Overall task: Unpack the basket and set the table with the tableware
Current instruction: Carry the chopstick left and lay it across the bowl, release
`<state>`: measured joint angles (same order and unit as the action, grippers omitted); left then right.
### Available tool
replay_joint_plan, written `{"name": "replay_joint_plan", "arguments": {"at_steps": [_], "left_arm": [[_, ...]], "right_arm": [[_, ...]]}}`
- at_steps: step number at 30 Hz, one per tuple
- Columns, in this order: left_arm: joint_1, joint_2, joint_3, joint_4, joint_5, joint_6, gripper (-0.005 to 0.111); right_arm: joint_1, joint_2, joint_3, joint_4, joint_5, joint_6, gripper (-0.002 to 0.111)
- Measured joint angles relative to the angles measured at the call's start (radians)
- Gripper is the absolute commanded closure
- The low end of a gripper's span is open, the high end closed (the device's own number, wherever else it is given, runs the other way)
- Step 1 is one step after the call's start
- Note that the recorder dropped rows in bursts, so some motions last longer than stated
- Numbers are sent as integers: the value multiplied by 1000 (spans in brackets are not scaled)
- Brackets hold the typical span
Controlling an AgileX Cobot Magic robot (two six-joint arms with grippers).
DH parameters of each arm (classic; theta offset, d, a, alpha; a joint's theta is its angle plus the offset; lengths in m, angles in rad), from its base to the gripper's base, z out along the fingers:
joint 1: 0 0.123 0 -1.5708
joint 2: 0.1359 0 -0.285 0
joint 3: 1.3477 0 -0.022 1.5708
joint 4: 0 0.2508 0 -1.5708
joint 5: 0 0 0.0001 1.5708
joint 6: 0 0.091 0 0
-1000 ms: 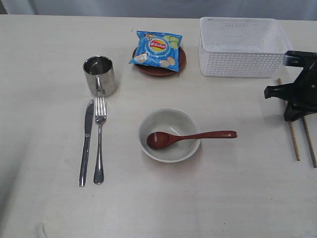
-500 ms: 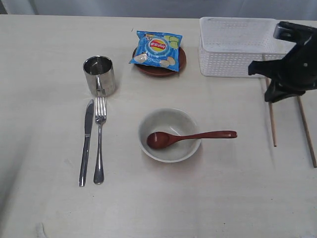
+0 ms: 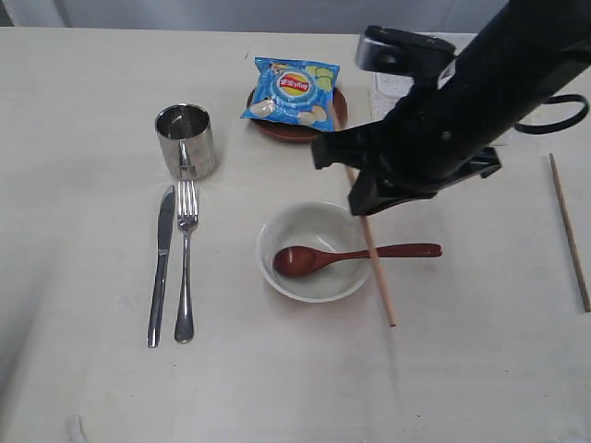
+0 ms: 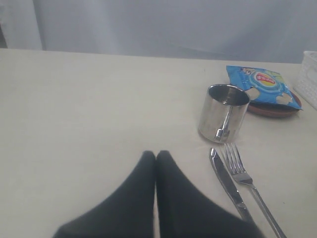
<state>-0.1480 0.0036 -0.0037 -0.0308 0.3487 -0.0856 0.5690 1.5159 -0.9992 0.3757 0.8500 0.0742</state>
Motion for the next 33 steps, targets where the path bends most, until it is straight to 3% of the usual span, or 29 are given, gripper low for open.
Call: {"name": "replay_joint_plan", "arguments": {"at_steps": [5, 8, 16, 23, 33], "left_arm": [[0, 0, 0, 0, 0, 0, 107], [0, 0, 0, 0, 0, 0, 107], [0, 0, 0, 0, 0, 0, 107], [0, 0, 0, 0, 0, 0, 107], [0, 0, 0, 0, 0, 0, 107]], "right_arm": [[128, 32, 0, 49, -79, 38, 109], [155, 76, 0, 49, -108, 74, 109], [158, 141, 0, 43, -172, 119, 109], [158, 165, 0, -76, -163, 240, 109], [158, 180, 0, -81, -119, 244, 108]]}}
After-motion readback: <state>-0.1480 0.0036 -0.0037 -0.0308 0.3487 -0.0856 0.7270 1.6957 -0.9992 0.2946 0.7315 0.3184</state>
